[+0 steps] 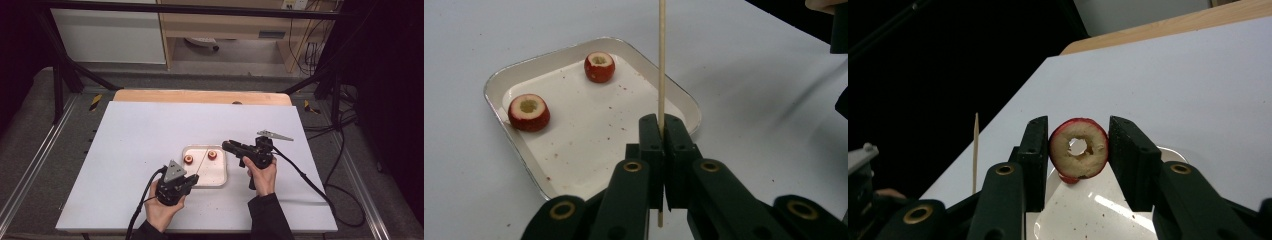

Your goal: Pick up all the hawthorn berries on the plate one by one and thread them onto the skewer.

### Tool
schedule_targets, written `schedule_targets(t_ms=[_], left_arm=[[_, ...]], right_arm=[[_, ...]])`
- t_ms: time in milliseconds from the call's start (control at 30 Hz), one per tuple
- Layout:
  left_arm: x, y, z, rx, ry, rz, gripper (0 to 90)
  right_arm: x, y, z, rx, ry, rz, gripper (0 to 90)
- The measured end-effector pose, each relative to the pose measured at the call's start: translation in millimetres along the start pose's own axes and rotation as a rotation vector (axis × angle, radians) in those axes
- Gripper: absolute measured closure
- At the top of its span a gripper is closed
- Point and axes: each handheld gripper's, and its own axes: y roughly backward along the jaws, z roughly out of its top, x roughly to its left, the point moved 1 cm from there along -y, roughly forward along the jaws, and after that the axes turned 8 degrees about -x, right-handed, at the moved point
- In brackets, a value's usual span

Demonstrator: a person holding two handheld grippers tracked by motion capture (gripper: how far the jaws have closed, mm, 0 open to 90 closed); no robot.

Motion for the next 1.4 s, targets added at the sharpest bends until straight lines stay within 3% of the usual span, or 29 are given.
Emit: schedule_targets(t_ms=[167, 200, 300, 400, 567, 700, 1400], left_arm=[[-10.4, -4.7, -10.7, -0.015, 0.04, 0.024, 88.2], [-13.8, -8.9, -15.5, -0.013, 0.071, 0.016, 88.2], [-17.4, -13.1, -19.6, -0.009, 0.089, 0.028, 88.2], [-23.6, -19.9, -26.8, -0.009, 0.139, 0.022, 88.2], [-32.8, -26.5, -29.7, -0.004, 0.137, 0.008, 88.3], [-36.3, -30.7, -30.6, -0.005, 0.173, 0.002, 88.2], [-35.8, -34.4, -30.9, -0.028, 0.229, -0.007, 88.3]], right_arm=[[-0.5, 1.1, -2.3, -0.041, -0.028, -0.003, 61.5], [-0.3, 0.4, -3.3, -0.048, -0.032, -0.001, 61.5], [0.9, -2.3, -5.6, -0.069, -0.053, 0.01, 61.5], [2.4, -3.5, -7.5, -0.088, -0.067, 0.014, 61.6], [4.8, -6.6, -12.1, -0.124, -0.083, 0.021, 61.6], [6.0, -8.5, -15.1, -0.149, -0.088, 0.02, 61.6], [10.0, -9.4, -24.0, -0.149, -0.071, 0.048, 61.6]])
